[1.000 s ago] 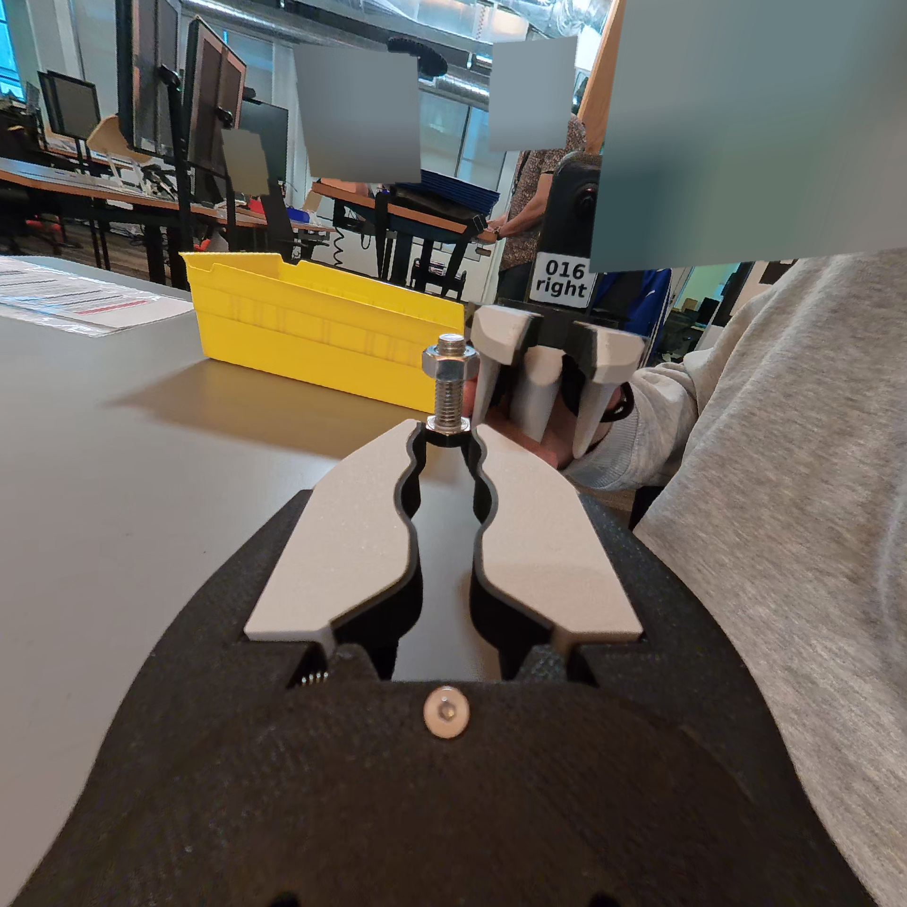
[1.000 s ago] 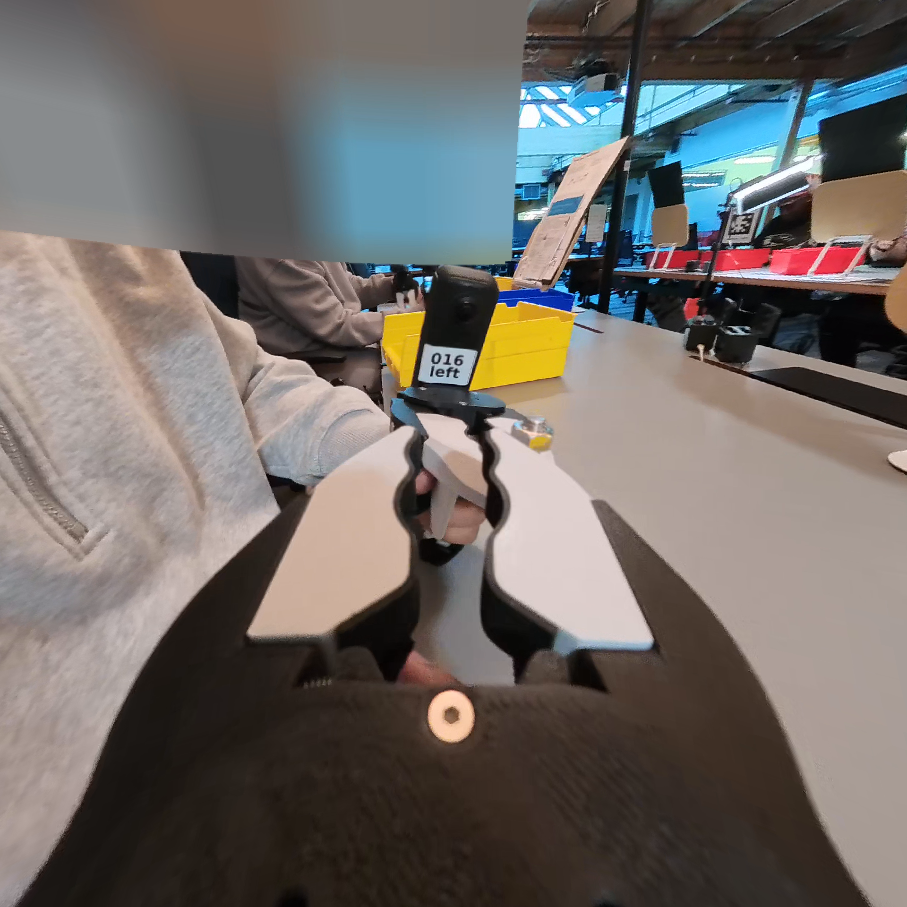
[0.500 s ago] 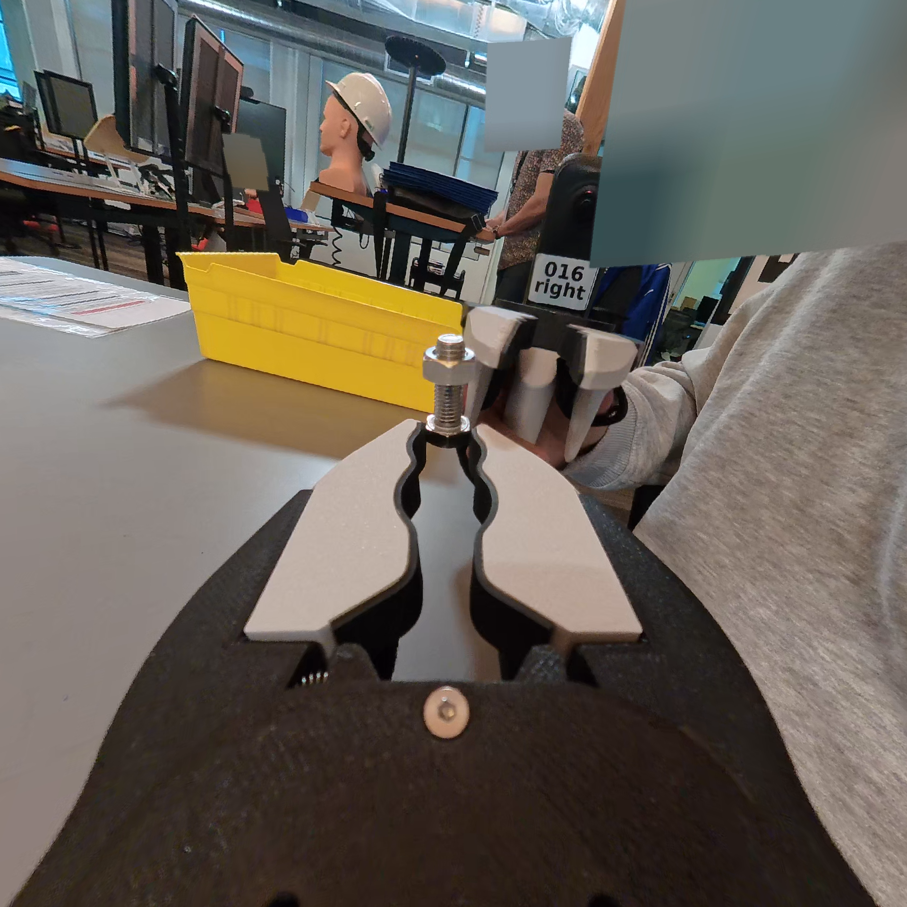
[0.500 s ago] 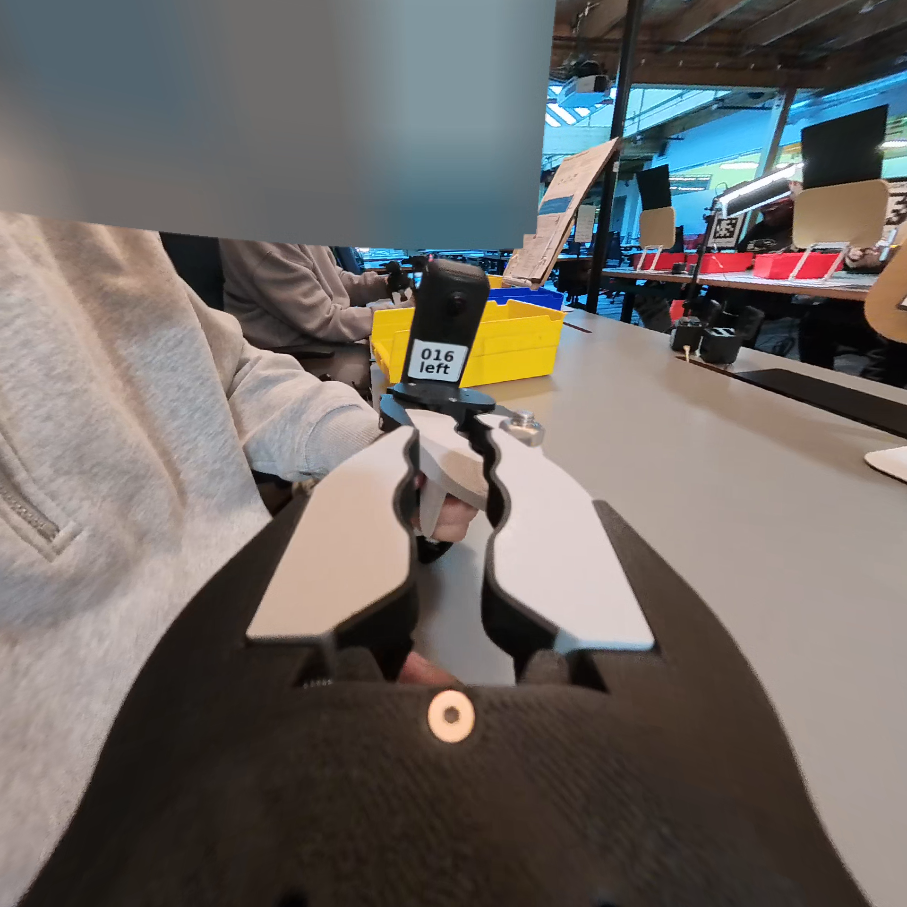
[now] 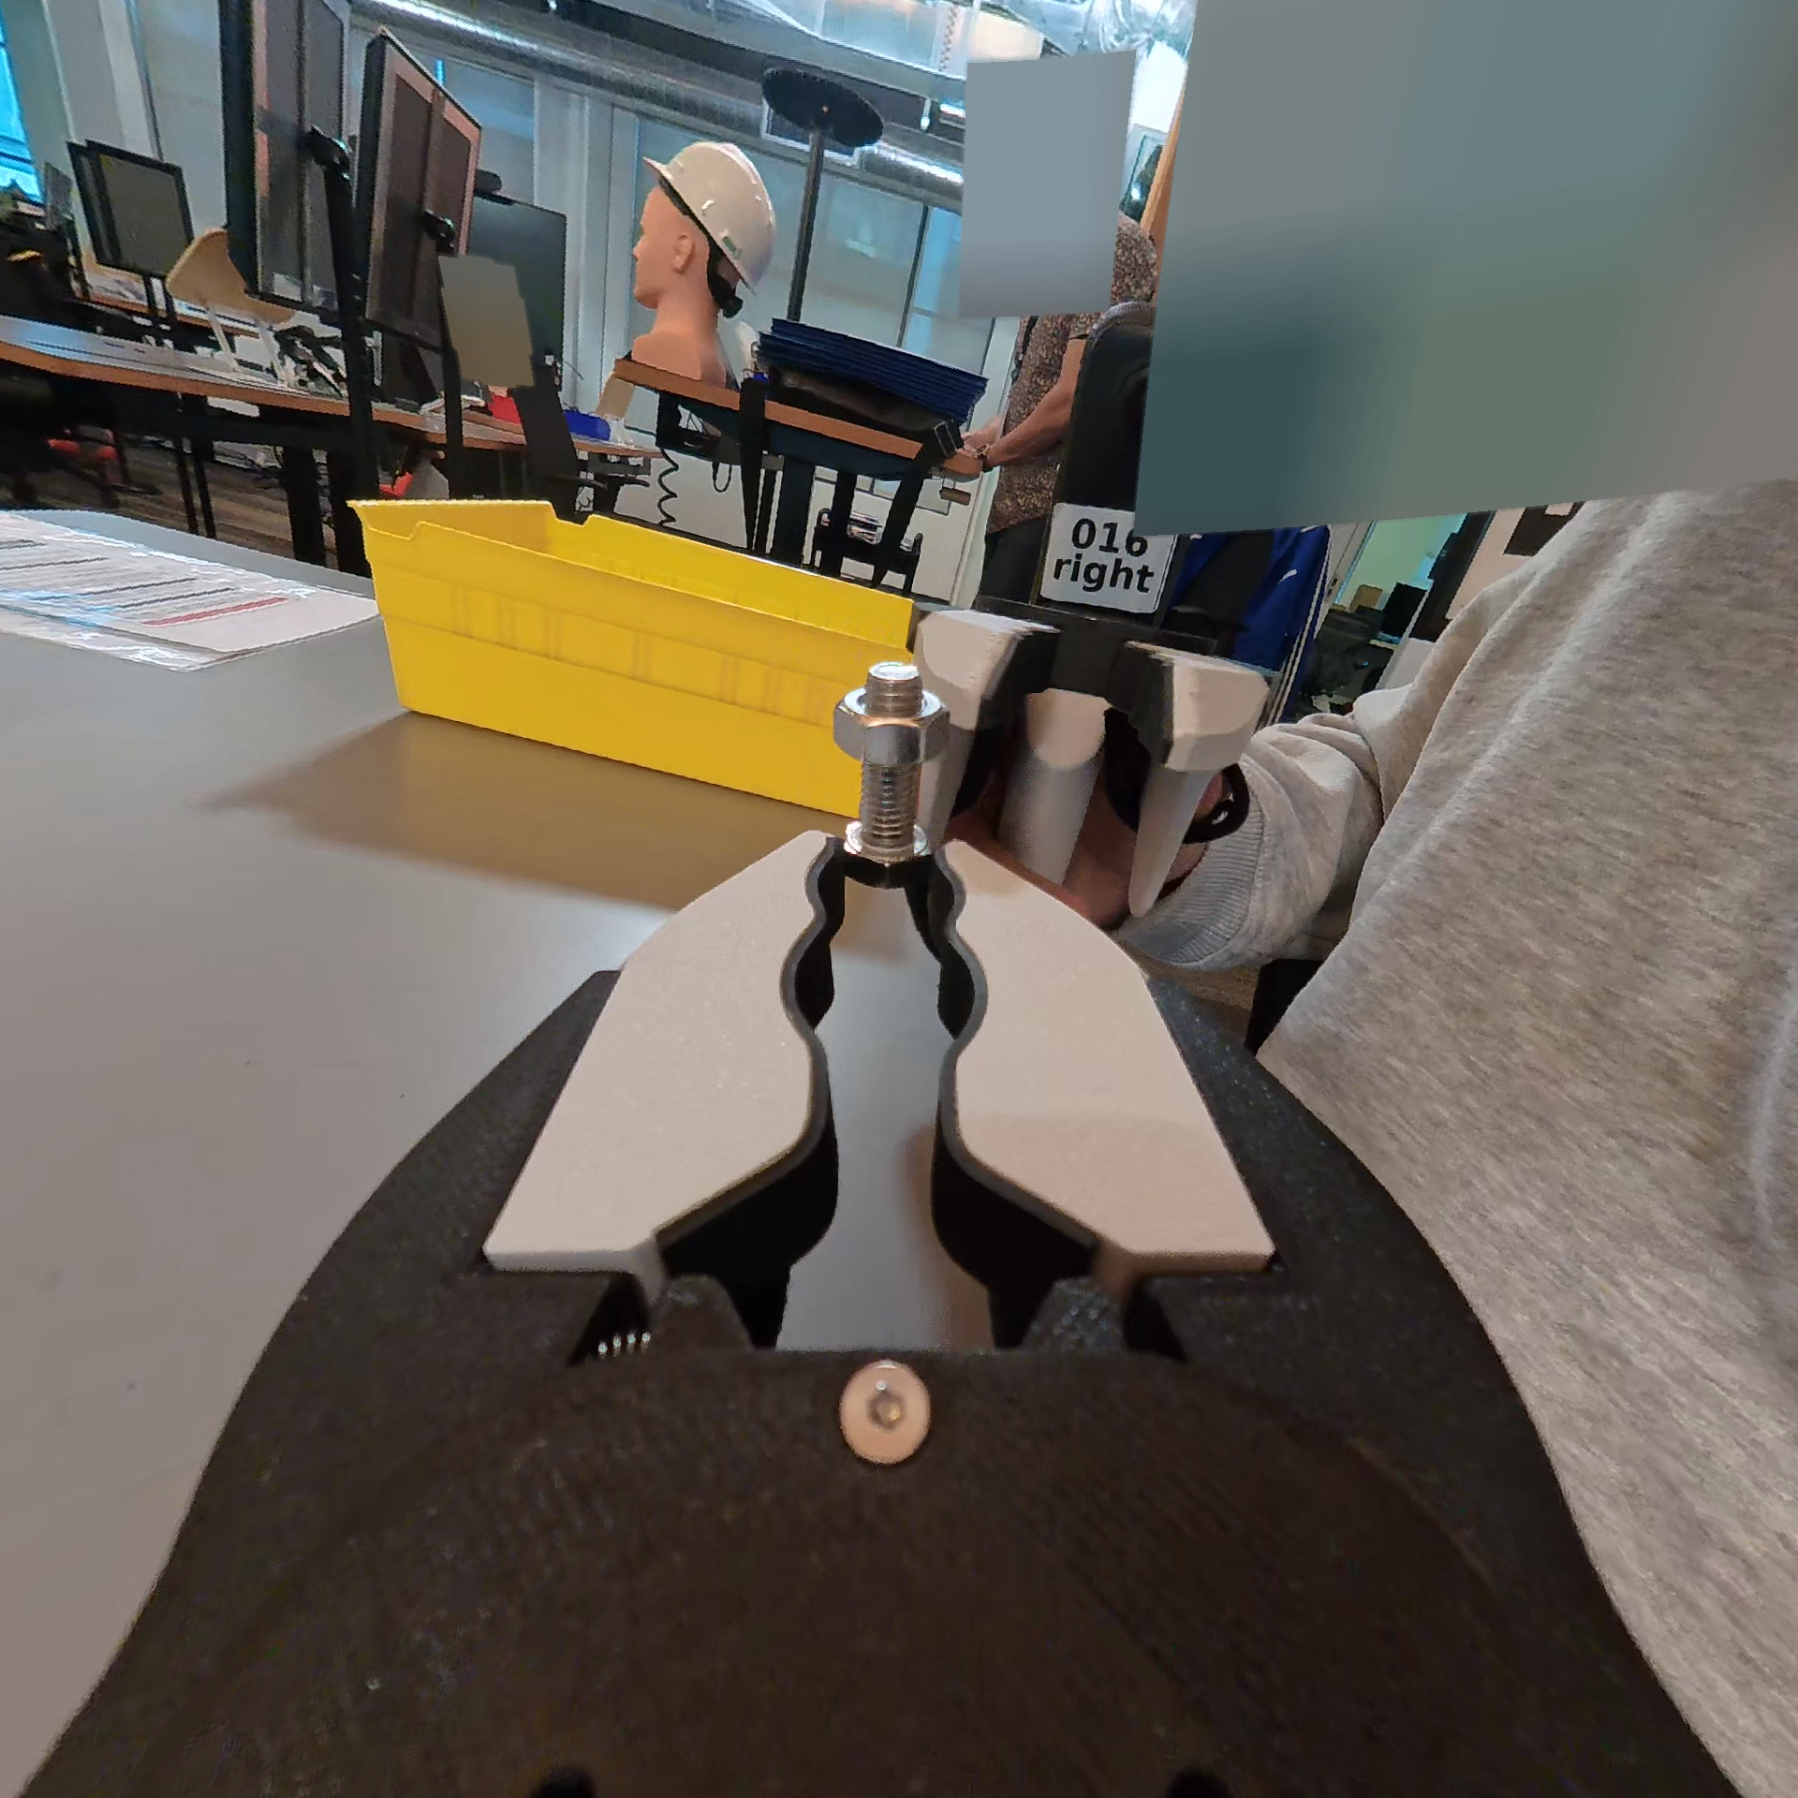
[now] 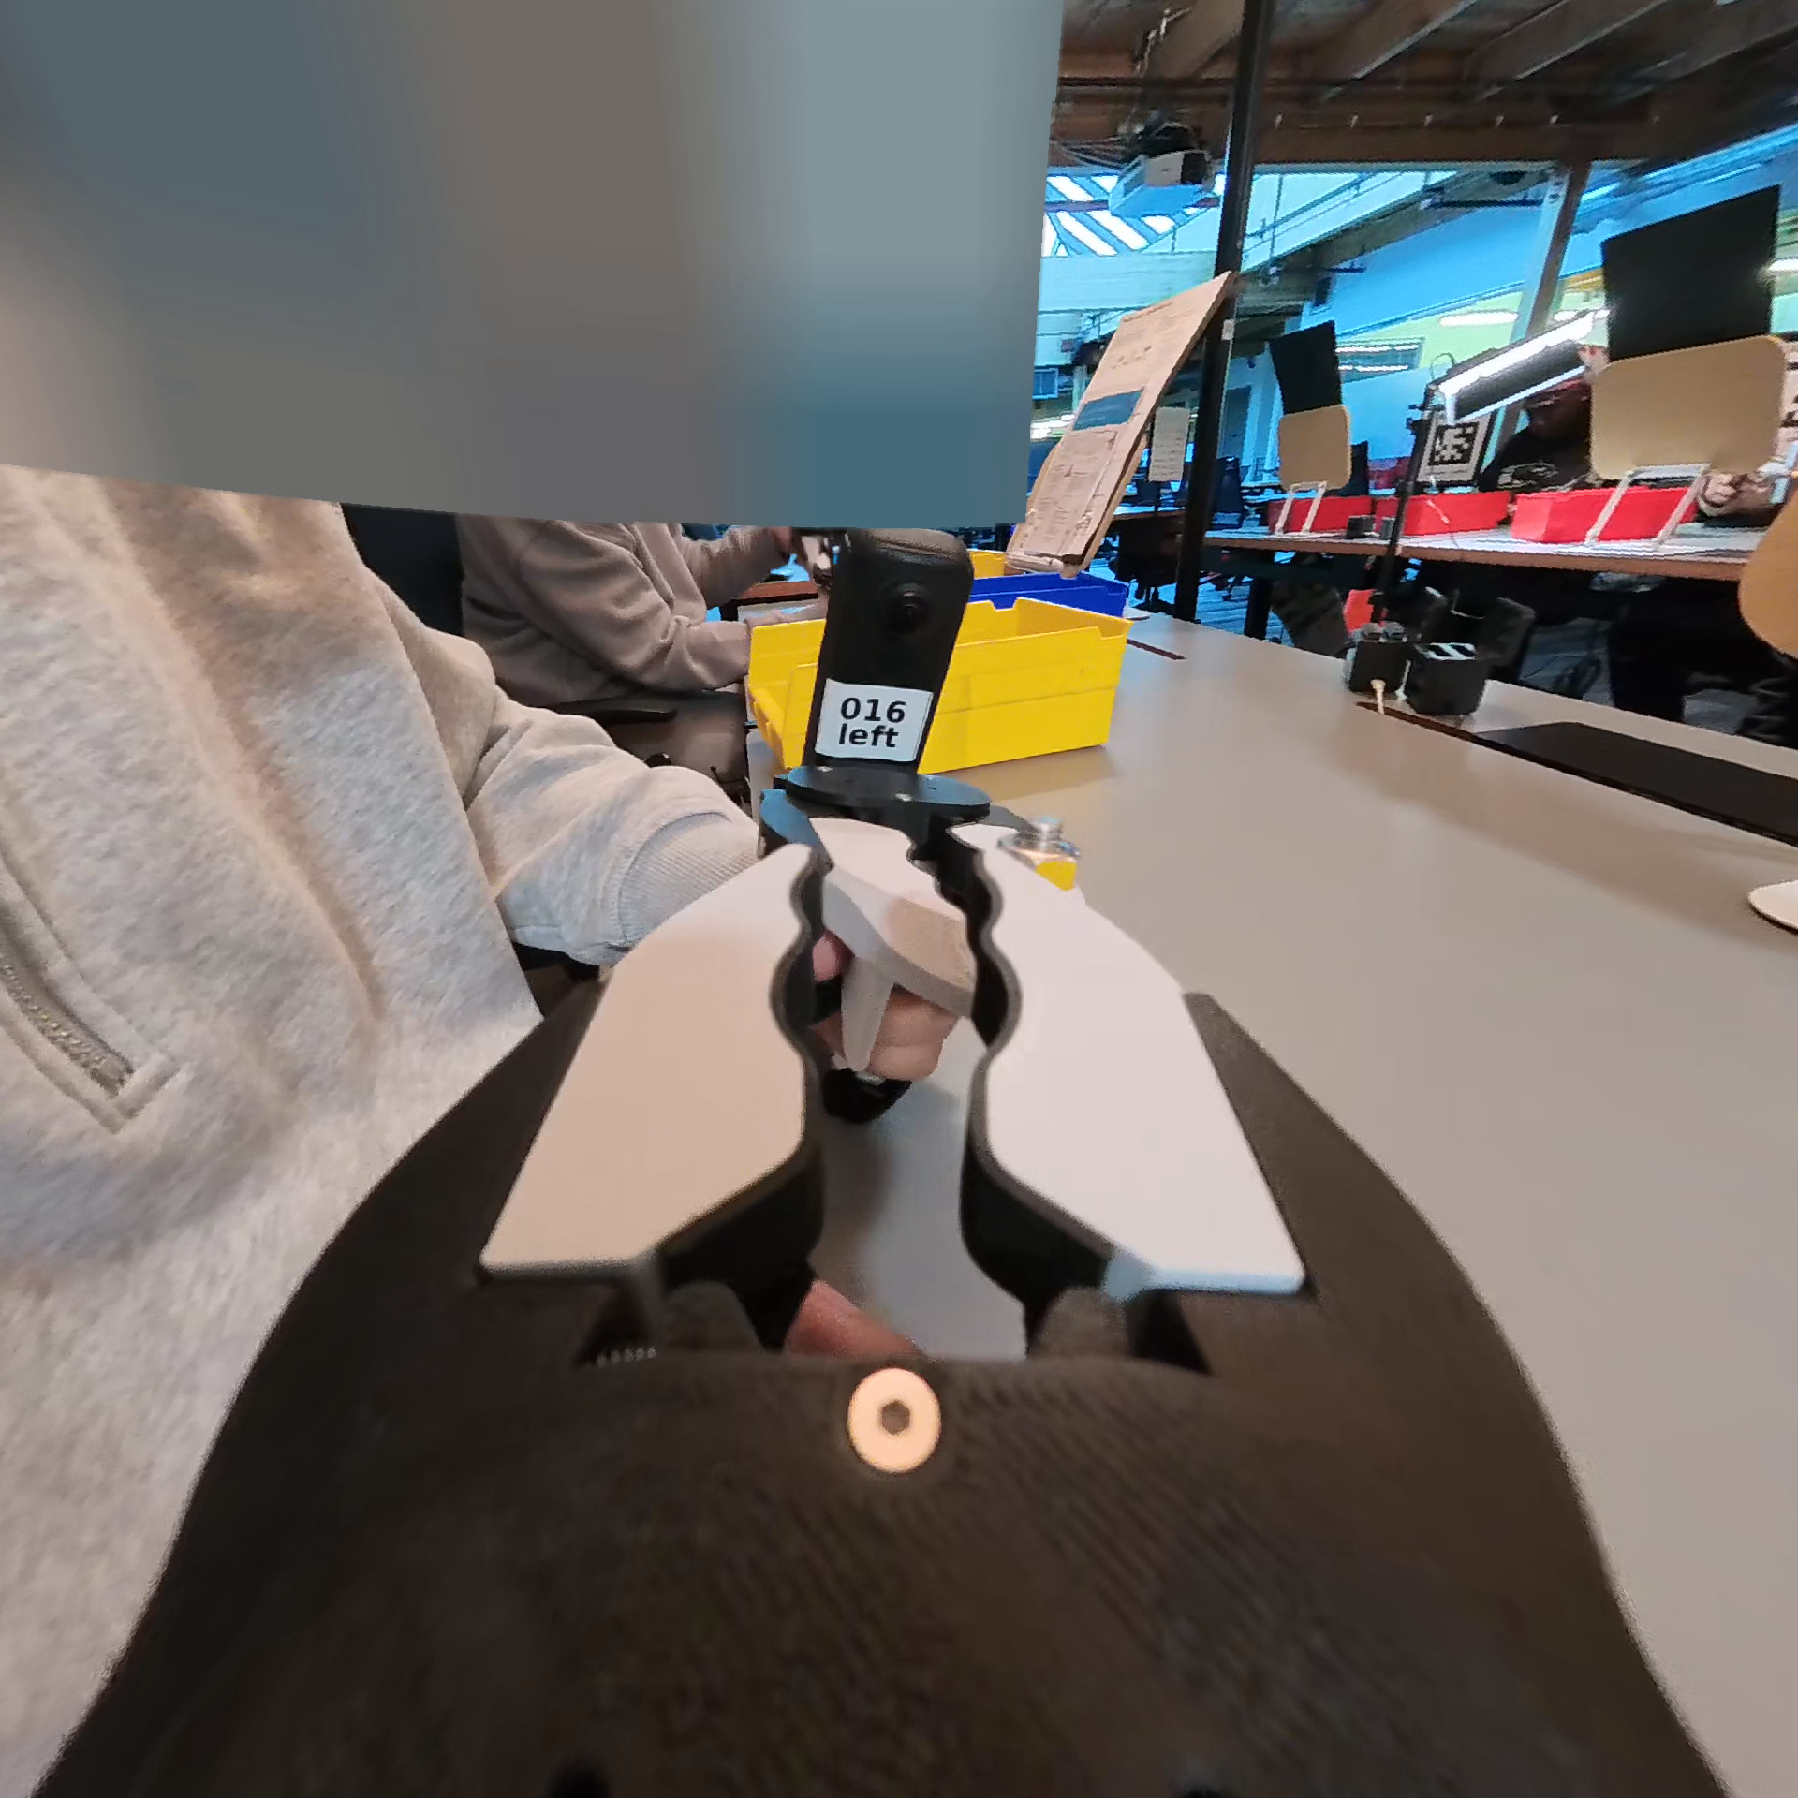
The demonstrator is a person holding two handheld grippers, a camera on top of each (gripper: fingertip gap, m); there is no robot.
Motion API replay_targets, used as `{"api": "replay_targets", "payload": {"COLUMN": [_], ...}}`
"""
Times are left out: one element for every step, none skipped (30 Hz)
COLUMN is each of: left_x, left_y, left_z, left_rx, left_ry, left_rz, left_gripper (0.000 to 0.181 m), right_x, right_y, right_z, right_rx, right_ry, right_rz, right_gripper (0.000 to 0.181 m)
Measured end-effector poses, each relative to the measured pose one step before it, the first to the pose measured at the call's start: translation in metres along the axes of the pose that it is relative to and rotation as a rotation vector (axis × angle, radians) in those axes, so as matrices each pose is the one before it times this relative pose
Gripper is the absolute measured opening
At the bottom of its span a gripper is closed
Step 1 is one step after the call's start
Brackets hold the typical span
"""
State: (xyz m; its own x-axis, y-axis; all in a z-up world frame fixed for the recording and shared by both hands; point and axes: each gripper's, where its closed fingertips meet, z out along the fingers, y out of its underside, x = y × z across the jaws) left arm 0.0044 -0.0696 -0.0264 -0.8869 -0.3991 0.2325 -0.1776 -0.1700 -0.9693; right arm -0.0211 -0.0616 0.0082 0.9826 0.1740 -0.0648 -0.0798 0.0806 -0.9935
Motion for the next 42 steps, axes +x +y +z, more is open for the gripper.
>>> {"api": "replay_targets", "payload": {"left_x": [0.00009, 0.00004, -0.00041, -0.00224, -0.00314, -0.00252, -0.00150, -0.00078, -0.00110, -0.00046, -0.00063, -0.00088, -0.00036, 0.00018, -0.00001, -0.00002, -0.00037, -0.00050, -0.00049, -0.00043, -0.00030, -0.00037, -0.00068, -0.00068, -0.00053, -0.00157, -0.00201, -0.00140, -0.00101, -0.00072, -0.00002, 0.00055, 0.00112, 0.00180, 0.00244, 0.00263, 0.00251, 0.00211, 0.00193, 0.00165, 0.00141, 0.00130], "left_y": [0.00006, -0.00005, 0.00015, 0.00052, 0.00095, 0.00096, 0.00097, 0.00119, 0.00115, 0.00061, 0.00070, 0.00085, 0.00076, 0.00053, 0.00044, 0.00043, 0.00067, 0.00071, 0.00084, 0.00063, 0.00061, 0.00023, 0.00008, 0.00022, 0.00007, -0.00011, 0.00030, 0.00031, -0.00005, -0.00031, -0.00009, 0.00032, 0.00053, 0.00072, 0.00074, 0.00072, 0.00062, 0.00059, 0.00044, 0.00046, 0.00036, 0.00034], "left_z": [0.00000, 0.00005, 0.00008, 0.00021, 0.00022, 0.00034, 0.00038, 0.00043, 0.00028, 0.00001, 0.00011, 0.00014, 0.00023, 0.00041, 0.00037, 0.00031, 0.00016, 0.00014, 0.00009, 0.00026, 0.00024, 0.00011, 0.00006, -0.00011, -0.00027, -0.00033, -0.00006, -0.00002, -0.00009, -0.00033, -0.00015, 0.00004, 0.00031, 0.00076, 0.00079, 0.00075, 0.00075, 0.00063, 0.00055, 0.00053, 0.00047, 0.00031], "left_rx": [-0.0001, -0.0001, -0.0008, -0.0058, -0.0105, -0.0112, -0.0117, -0.0130, -0.0126, -0.0090, -0.0091, -0.0104, -0.0090, -0.0055, -0.0037, -0.0044, -0.0064, -0.0076, -0.0072, -0.0067, -0.0051, -0.0021, -0.0009, -0.0012, -0.0006, 0.0009, -0.0022, -0.0026, 0.0010, 0.0028, 0.0012, -0.0020, -0.0043, -0.0068, -0.0067, -0.0061, -0.0059, -0.0059, -0.0049, -0.0046, -0.0040, -0.0030], "left_ry": [-0.0004, -0.0003, -0.0043, -0.0183, -0.0271, -0.0216, -0.0149, -0.0107, -0.0134, -0.0116, -0.0133, -0.0144, -0.0085, -0.0043, -0.0045, -0.0048, -0.0063, -0.0068, -0.0065, -0.0049, -0.0024, -0.0020, -0.0027, -0.0022, -0.0012, -0.0085, -0.0089, -0.0019, -0.0001, 0.0003, 0.0027, 0.0049, 0.0062, 0.0093, 0.0118, 0.0106, 0.0077, 0.0051, 0.0040, 0.0032, 0.0021, 0.0018], "left_rz": [0.0011, 0.0009, 0.0003, -0.0001, 0.0032, 0.0064, 0.0086, 0.0107, 0.0138, 0.0207, 0.0242, 0.0220, 0.0169, 0.0110, 0.0064, 0.0062, 0.0084, 0.0102, 0.0097, 0.0066, 0.0024, -0.0011, -0.0028, -0.0035, -0.0023, -0.0026, -0.0063, -0.0102, -0.0108, -0.0074, -0.0044, -0.0023, 0.0002, 0.0032, 0.0056, 0.0097, 0.0140, 0.0152, 0.0141, 0.0126, 0.0111, 0.0098], "left_gripper": [0.017, 0.017, 0.017, 0.017, 0.017, 0.017, 0.017, 0.017, 0.017, 0.017, 0.017, 0.017, 0.017, 0.017, 0.017, 0.017, 0.017, 0.017, 0.017, 0.017, 0.017, 0.017, 0.017, 0.017, 0.017, 0.017, 0.017, 0.017, 0.017, 0.017, 0.017, 0.017, 0.017, 0.017, 0.017, 0.017, 0.017, 0.017, 0.017, 0.017, 0.017, 0.017], "right_x": [0.00215, 0.00274, 0.00276, 0.00222, 0.00144, 0.00056, -0.00064, -0.00131, -0.00090, -0.00124, -0.00272, -0.00359, -0.00103, 0.00124, 0.00206, 0.00317, 0.00395, 0.00365, 0.00369, 0.00303, 0.00170, 0.00039, -0.00125, -0.00218, -0.00100, -0.00117, -0.00230, -0.00115, 0.00035, 0.00068, 0.00130, 0.00209, 0.00232, 0.00220, 0.00196, 0.00138, 0.00101, 0.00104, 0.00065, 0.00041, -0.00015, -0.00023], "right_y": [-0.00009, -0.00049, -0.00089, -0.00043, 0.00061, 0.00151, 0.00212, 0.00196, 0.00096, -0.00013, -0.00049, -0.00019, -0.00003, -0.00004, -0.00047, -0.00083, -0.00130, -0.00095, 0.00025, 0.00232, 0.00383, 0.00388, 0.00311, 0.00141, -0.00028, -0.00032, 0.00021, 0.00015, -0.00025, -0.00044, -0.00053, -0.00121, -0.00183, -0.00181, -0.00154, -0.00076, 0.00001, 0.00056, 0.00080, 0.00074, 0.00066, 0.00082], "right_z": [-0.00005, -0.00004, 0.00009, 0.00020, 0.00047, 0.00076, 0.00107, 0.00116, 0.00071, -0.00020, -0.00111, -0.00117, -0.00033, -0.00004, -0.00018, -0.00046, -0.00060, -0.00065, -0.00038, 0.00033, 0.00095, 0.00135, 0.00111, 0.00061, -0.00024, -0.00094, -0.00105, -0.00032, 0.00006, 0.00014, -0.00011, -0.00042, -0.00070, -0.00105, -0.00110, -0.00086, -0.00064, -0.00013, 0.00005, 0.00024, 0.00035, 0.00027], "right_rx": [0.0026, 0.0055, 0.0086, 0.0074, 0.0015, -0.0055, -0.0098, -0.0092, -0.0042, -0.0016, -0.0048, -0.0074, -0.0049, -0.0002, 0.0039, 0.0066, 0.0091, 0.0093, 0.0031, -0.0085, -0.0177, -0.0183, -0.0160, -0.0107, -0.0042, -0.0045, -0.0056, -0.0043, -0.0005, 0.0029, 0.0047, 0.0070, 0.0101, 0.0097, 0.0064, 0.0017, -0.0019, -0.0030, -0.0032, -0.0035, -0.0034, -0.0046], "right_ry": [0.0121, 0.0168, 0.0173, 0.0135, 0.0085, 0.0022, -0.0054, -0.0082, -0.0042, -0.0060, -0.0191, -0.0251, -0.0074, 0.0078, 0.0126, 0.0210, 0.0255, 0.0225, 0.0196, 0.0127, 0.0022, -0.0047, -0.0120, -0.0140, -0.0039, -0.0071, -0.0157, -0.0073, 0.0039, 0.0058, 0.0105, 0.0175, 0.0188, 0.0181, 0.0148, 0.0083, 0.0051, 0.0051, 0.0032, 0.0013, -0.0006, -0.0012], "right_rz": [0.0002, 0.0000, -0.0007, -0.0007, 0.0024, 0.0058, 0.0068, 0.0057, 0.0015, -0.0042, -0.0051, 0.0020, 0.0102, 0.0067, -0.0027, -0.0081, -0.0097, -0.0061, 0.0025, 0.0111, 0.0174, 0.0185, 0.0135, 0.0066, -0.0004, -0.0078, -0.0054, 0.0033, 0.0032, -0.0035, -0.0081, -0.0121, -0.0164, -0.0159, -0.0122, -0.0065, -0.0010, 0.0019, 0.0027, 0.0026, 0.0013, 0.0000], "right_gripper": [0.031, 0.036, 0.044, 0.050, 0.056, 0.061, 0.063, 0.064, 0.066, 0.065, 0.055, 0.037, 0.031, 0.033, 0.035, 0.039, 0.043, 0.047, 0.052, 0.053, 0.055, 0.058, 0.058, 0.053, 0.052, 0.047, 0.034, 0.028, 0.029, 0.030, 0.032, 0.035, 0.039, 0.040, 0.040, 0.037, 0.033, 0.031, 0.031, 0.031, 0.031, 0.030]}}
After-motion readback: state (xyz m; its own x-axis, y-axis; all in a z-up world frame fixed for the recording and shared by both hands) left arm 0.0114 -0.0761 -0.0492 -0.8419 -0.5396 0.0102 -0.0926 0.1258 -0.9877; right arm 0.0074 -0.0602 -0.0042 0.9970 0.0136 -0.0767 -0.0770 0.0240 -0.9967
